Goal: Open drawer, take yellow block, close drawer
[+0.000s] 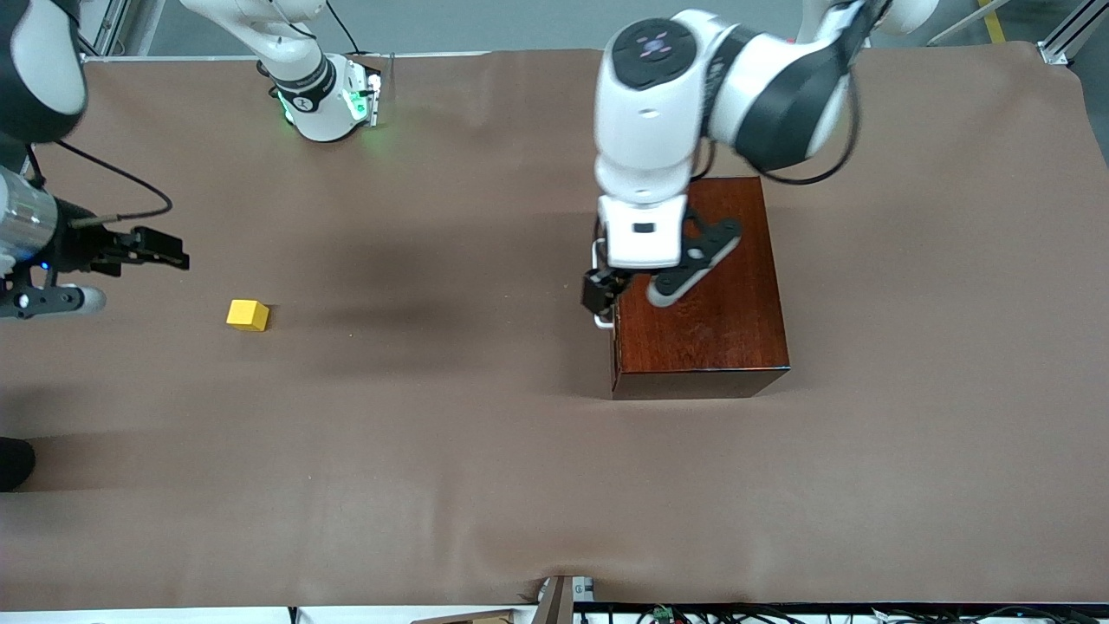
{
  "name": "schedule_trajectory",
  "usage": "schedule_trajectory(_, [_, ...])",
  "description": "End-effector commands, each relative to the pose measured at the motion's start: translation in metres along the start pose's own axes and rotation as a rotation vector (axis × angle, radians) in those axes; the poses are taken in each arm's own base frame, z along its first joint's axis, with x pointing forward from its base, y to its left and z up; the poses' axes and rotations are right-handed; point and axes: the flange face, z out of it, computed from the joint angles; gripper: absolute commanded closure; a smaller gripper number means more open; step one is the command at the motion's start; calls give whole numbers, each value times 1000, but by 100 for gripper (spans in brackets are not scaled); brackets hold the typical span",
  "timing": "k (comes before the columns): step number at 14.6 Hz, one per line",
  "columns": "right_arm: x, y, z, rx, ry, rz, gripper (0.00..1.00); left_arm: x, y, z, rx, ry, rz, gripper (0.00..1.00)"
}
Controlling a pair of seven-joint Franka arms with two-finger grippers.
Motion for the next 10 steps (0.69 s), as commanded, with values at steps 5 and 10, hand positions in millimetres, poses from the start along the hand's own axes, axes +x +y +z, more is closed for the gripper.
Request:
schedule_trajectory(5, [-49, -26, -65, 5, 73, -20, 0, 80, -98, -39, 7, -38, 216, 0])
schedule_trajectory(10, [-67, -60, -77, -2, 86, 65, 0, 120, -137, -50, 20, -47, 339, 0])
